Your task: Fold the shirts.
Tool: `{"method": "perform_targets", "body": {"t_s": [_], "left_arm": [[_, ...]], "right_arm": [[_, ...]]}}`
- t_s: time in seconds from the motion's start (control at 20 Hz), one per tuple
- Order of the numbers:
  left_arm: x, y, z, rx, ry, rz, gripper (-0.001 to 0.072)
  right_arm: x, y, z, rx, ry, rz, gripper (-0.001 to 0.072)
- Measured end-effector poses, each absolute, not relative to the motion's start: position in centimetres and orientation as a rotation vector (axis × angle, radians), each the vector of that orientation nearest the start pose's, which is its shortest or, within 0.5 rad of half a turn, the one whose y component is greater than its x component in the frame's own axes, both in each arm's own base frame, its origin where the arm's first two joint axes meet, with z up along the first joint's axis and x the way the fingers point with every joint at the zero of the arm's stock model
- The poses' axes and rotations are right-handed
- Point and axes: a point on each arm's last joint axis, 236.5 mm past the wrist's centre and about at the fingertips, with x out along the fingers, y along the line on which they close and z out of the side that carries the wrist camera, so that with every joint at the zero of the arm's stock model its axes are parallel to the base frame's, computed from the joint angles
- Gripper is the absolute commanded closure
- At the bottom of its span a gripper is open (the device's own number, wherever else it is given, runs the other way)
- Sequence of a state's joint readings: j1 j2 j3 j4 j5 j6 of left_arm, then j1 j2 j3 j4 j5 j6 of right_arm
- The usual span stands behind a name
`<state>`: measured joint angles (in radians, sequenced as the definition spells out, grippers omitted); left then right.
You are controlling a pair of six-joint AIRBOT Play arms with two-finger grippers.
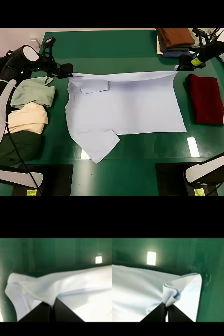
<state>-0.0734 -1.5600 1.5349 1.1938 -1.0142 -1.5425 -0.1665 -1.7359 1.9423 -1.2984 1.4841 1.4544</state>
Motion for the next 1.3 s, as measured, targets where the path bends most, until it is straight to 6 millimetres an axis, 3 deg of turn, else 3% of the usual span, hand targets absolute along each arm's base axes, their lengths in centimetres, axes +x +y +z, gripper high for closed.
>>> {"method": "perform_targets", "body": {"t_s": [0.35, 0.55, 0.6, 0.65, 0.7, 0.8, 0.95, 1.1, 1.3], "left_arm": [[47.7, -11.2, 1.4, -0.29, 1.162, -0.265, 0.0683], [47.1, -11.4, 0.1, -0.314, 1.184, -0.264, 0.0681], [47.0, -11.5, -0.1, -0.319, 1.187, -0.265, 0.0587], [46.9, -11.6, -0.2, -0.323, 1.19, -0.265, 0.0311], [46.8, -11.6, -0.3, -0.325, 1.196, -0.266, 0.021], [46.4, -11.7, -0.5, -0.331, 1.212, -0.271, 0.021], [45.2, -11.7, -0.4, -0.315, 1.25, -0.28, 0.021], [42.9, -10.7, 0.0, -0.257, 1.3, -0.268, 0.021], [36.6, -9.2, -1.0, -0.24, 1.375, -0.214, 0.021]], "right_arm": [[46.1, -4.0, 4.1, 0.184, 1.293, 0.062, 0.0697], [44.2, -3.7, 1.3, 0.26, 1.262, 0.034, 0.0696], [43.8, -3.5, 0.6, 0.279, 1.263, 0.031, 0.0696], [43.1, -3.3, -0.4, 0.294, 1.28, 0.03, 0.0696], [42.6, -3.0, -1.1, 0.307, 1.287, 0.029, 0.0687], [41.9, -2.7, -2.2, 0.325, 1.305, 0.026, 0.0384], [41.1, -2.9, -2.0, 0.342, 1.299, 0.019, 0.0374], [39.7, -4.0, 0.1, 0.329, 1.276, 0.018, 0.0374], [35.3, -5.1, 2.6, 0.33, 1.26, 0.004, 0.0374]]}}
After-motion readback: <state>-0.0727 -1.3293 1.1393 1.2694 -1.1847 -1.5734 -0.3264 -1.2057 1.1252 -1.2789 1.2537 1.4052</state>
